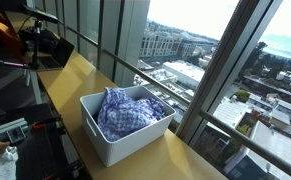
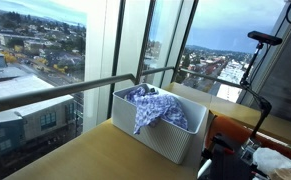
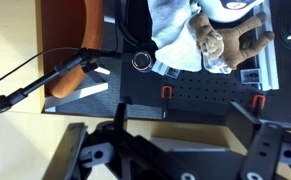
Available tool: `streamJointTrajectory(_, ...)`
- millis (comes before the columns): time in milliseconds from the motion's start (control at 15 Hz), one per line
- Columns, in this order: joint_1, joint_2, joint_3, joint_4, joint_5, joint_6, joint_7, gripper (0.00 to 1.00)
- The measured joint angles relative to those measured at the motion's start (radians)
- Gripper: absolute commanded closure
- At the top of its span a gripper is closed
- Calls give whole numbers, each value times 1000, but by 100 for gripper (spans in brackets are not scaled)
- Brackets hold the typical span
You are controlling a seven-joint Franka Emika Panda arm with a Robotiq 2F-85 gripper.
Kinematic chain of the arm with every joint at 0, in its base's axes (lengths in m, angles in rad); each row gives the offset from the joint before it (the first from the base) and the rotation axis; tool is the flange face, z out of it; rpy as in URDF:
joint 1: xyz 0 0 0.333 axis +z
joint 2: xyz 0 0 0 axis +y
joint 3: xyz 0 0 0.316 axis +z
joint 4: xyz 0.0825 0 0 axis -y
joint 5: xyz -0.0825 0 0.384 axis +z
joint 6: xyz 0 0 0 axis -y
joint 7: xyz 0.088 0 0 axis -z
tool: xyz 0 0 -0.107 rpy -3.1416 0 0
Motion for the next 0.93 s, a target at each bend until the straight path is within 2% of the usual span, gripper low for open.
streamJointTrajectory(333,7,0,0,-2,0,1,2,0)
streamJointTrajectory(533,45,13,0,-3,0,51,4,0)
streamJointTrajectory(733,77,58,0,-5,0,183,4,0)
streamJointTrajectory(933,85,127,-4,-23,0,380,4,0)
